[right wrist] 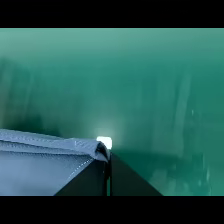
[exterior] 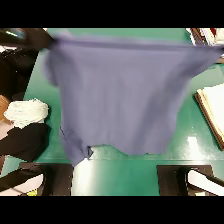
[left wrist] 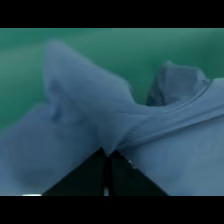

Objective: Fold the shirts.

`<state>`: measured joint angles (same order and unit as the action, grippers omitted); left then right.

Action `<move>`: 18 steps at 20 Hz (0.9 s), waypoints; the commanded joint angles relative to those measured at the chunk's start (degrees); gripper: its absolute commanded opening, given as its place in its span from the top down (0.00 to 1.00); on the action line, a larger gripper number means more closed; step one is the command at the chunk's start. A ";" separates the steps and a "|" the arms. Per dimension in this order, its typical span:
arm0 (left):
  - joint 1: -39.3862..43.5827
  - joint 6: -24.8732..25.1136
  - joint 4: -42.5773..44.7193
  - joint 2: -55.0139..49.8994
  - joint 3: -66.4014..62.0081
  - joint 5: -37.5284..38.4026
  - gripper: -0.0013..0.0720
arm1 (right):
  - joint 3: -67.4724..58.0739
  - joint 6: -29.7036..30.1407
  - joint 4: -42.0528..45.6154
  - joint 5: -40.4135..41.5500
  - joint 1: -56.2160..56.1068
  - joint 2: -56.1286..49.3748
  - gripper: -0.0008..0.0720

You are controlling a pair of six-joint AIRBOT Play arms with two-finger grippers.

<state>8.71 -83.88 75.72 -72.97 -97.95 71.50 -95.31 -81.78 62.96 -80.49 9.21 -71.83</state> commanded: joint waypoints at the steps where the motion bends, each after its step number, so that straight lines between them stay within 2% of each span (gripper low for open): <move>1: -0.04 3.23 -2.91 -13.62 3.80 -2.80 0.94 | 7.04 -0.26 6.01 8.52 -7.06 -10.45 0.97; 3: -0.07 3.32 -2.69 -18.93 3.80 -7.19 0.94 | 6.25 -0.28 5.55 13.84 -8.81 -15.76 0.97; 6: -0.07 3.28 -2.40 -21.97 3.80 -10.95 0.93 | -0.74 -0.28 5.57 14.23 -10.19 -21.97 0.97; 7: -0.07 3.28 -1.68 -21.84 3.72 -10.86 0.56 | -3.34 -0.28 5.51 13.49 -10.16 -23.30 0.95; 8: -0.07 3.17 -0.66 -21.75 3.17 -9.79 0.21 | -5.84 -0.28 5.07 12.02 -10.14 -24.24 0.67; 9: -0.33 2.78 1.25 -21.75 1.86 -6.49 0.25 | -7.85 -0.28 4.35 10.27 -9.94 -24.74 0.45; 11: -2.16 2.01 3.61 -20.98 -0.28 1.57 0.24 | -10.10 -0.20 4.17 5.14 -8.94 -23.89 0.46; 13: -5.51 -0.02 3.61 -18.03 0.92 6.19 0.24 | -7.15 1.25 4.17 2.99 -7.85 -20.09 0.46; 15: -8.39 -0.83 3.61 -13.00 6.84 7.15 0.24 | -0.50 1.75 4.15 3.08 -6.64 -14.78 0.46; 18: -10.01 -1.88 3.80 -2.84 23.19 5.81 0.24 | 10.97 1.97 4.13 4.31 -6.08 -6.88 0.46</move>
<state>0.62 -84.33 79.18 -83.31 -85.97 76.03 -92.31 -80.42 67.42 -75.96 2.55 -84.66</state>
